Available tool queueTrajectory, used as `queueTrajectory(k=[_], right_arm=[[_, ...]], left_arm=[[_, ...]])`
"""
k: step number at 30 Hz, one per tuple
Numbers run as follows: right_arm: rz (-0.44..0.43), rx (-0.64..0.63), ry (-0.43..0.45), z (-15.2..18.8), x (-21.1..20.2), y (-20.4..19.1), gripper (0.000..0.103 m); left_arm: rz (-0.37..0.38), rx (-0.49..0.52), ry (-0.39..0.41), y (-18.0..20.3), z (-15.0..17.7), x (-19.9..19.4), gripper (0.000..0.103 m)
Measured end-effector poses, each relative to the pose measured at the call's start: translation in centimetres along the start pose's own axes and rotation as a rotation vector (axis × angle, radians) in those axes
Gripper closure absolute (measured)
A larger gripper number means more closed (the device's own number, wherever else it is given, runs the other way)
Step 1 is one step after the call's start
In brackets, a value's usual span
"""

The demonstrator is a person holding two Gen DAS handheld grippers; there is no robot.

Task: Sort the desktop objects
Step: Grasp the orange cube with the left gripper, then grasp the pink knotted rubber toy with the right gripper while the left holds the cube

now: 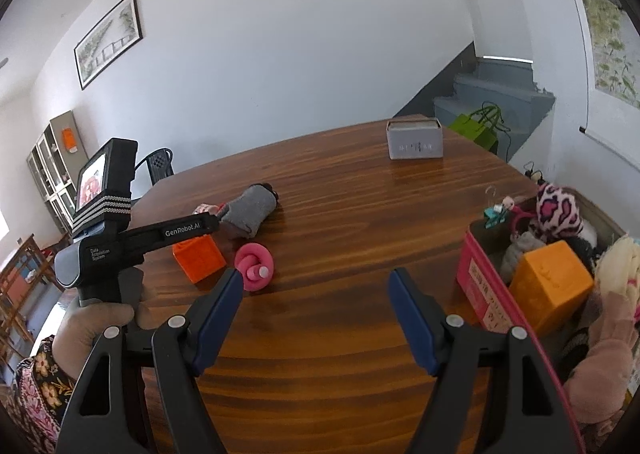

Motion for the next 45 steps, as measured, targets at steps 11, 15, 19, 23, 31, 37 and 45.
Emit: queueTrajectory(k=[11, 15, 19, 23, 31, 37, 45], right_arm=[[-0.017, 0.0, -0.001, 0.2, -0.2, -0.5, 0.025], [-0.002, -0.005, 0.002, 0.3, -0.3, -0.4, 0.025], [-0.005, -0.011, -0.007, 0.5, -0.2, -0.6, 0.025], [-0.013, -0.018, -0.019, 0.7, 0.0, -0.8, 0.025], [-0.038, -0.032, -0.038, 1.1, 0.8, -1.5, 0.025], [-0.068, -0.032, -0.073, 1.8, 1.9, -2.0, 0.025], [-0.12, -0.126, -0.164, 0.4, 5.5, -4.9, 0.025]], left_arm=[[-0.027, -0.001, -0.122, -0.9, 1.7, 3.2, 0.02], [-0.03, -0.003, -0.102, -1.5, 1.3, 3.0, 0.02], [-0.004, 0.017, -0.091, -1.6, 1.2, 2.7, 0.029], [0.01, 0.011, -0.097, -2.4, 1.3, 2.1, 0.029], [0.007, -0.023, -0.058, -5.1, 1.2, -0.6, 0.029], [0.038, -0.019, -0.049, -5.9, 2.3, -3.3, 0.029], [0.072, -0.001, -0.025, -6.2, 2.7, -5.3, 0.029]])
Point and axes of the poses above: each gripper's, at about its wrist camera, not at the fingertips, and x roughly the way its jaws point, y to its right, z to its underside, the point moved 7 cm from there along x, roughly the way its jaws point, and after that the axes turned 13 degrees about -x, right-handed, at the moved point
